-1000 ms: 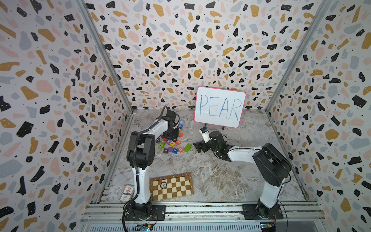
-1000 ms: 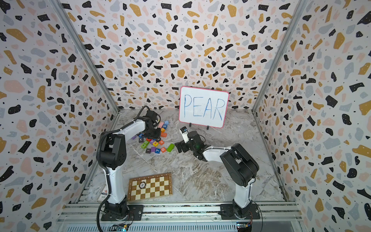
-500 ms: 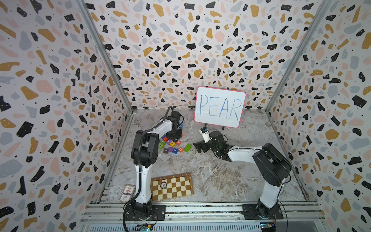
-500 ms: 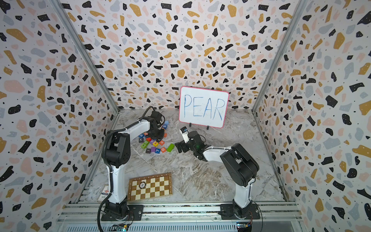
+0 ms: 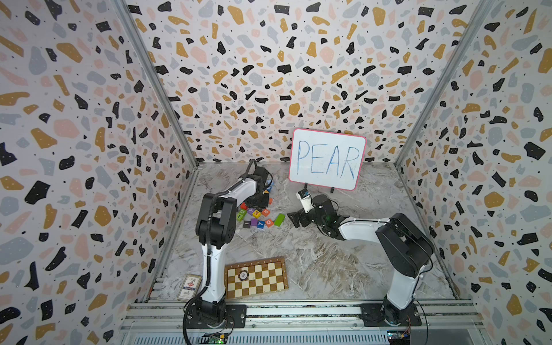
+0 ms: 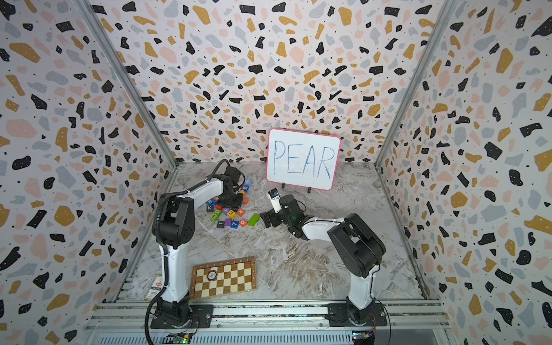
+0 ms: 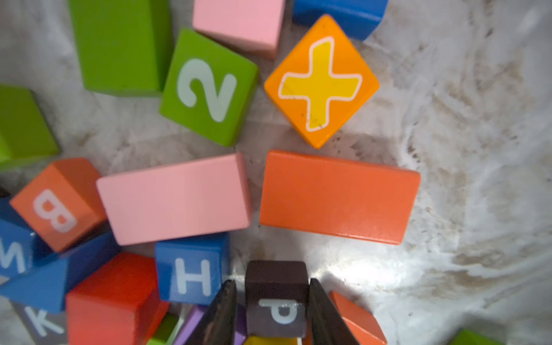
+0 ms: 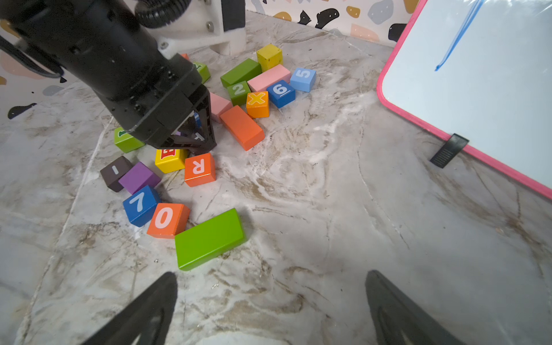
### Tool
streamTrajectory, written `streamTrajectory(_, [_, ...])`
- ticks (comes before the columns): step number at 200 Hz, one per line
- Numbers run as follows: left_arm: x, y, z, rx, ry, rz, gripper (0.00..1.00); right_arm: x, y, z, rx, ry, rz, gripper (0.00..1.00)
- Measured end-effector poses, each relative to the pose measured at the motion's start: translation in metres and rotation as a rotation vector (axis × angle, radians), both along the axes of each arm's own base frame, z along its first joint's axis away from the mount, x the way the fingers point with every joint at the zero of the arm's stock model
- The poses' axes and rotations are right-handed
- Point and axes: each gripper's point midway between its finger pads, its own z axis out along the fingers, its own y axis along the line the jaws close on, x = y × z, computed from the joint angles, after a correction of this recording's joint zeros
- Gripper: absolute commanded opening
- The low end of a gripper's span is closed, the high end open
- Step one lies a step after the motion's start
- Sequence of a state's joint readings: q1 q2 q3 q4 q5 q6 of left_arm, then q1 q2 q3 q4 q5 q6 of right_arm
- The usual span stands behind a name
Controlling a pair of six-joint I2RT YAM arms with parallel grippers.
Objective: Spell the uppercase word “pear” with letter blocks
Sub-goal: Pick up the letter block from the center of the board.
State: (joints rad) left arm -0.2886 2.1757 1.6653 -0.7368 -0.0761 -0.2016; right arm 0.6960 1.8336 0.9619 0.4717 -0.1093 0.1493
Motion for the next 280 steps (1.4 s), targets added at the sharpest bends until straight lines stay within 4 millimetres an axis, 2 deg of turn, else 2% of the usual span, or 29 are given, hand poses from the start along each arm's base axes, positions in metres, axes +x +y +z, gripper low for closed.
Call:
streamTrajectory(21, [0.000, 0.000, -0.003, 0.004, 0.006, 0.000, 0.46, -0.001, 0.000, -0.001, -0.002, 0.002, 0.000, 1.00])
streamTrajectory(88, [0.003, -0.001, -0.004, 0.011, 0.001, -0.002, 0.34, -0.002, -0.001, -0.003, -0.003, 0.006, 0.002, 0.99])
streamTrajectory(147, [0.000, 0.001, -0.001, 0.023, 0.010, 0.004, 0.29, -0.002, -0.004, -0.006, -0.016, 0.019, -0.010, 1.00])
streamTrajectory(173, [-0.002, 0.001, 0.013, 0.012, -0.004, 0.024, 0.26, -0.003, -0.009, -0.002, -0.029, 0.024, -0.030, 1.00])
streamTrajectory(194, [-0.004, -0.006, 0.036, -0.024, -0.039, 0.043, 0.25, -0.004, -0.013, 0.013, -0.022, 0.011, -0.048, 0.99])
streamTrajectory(219, [-0.012, -0.028, 0.071, -0.065, -0.093, 0.032, 0.24, -0.008, -0.023, 0.040, 0.010, -0.021, -0.079, 1.00])
streamTrajectory(237, [-0.024, -0.062, 0.091, -0.112, -0.130, 0.005, 0.24, -0.022, -0.044, 0.049, 0.023, -0.031, -0.118, 0.99])
streamTrajectory(256, [-0.048, -0.100, 0.095, -0.161, -0.132, -0.033, 0.24, -0.038, -0.069, 0.038, 0.013, -0.003, -0.160, 1.00])
streamTrajectory(280, [-0.075, -0.144, 0.078, -0.181, -0.081, -0.077, 0.24, -0.051, -0.107, 0.008, -0.027, 0.055, -0.231, 1.00])
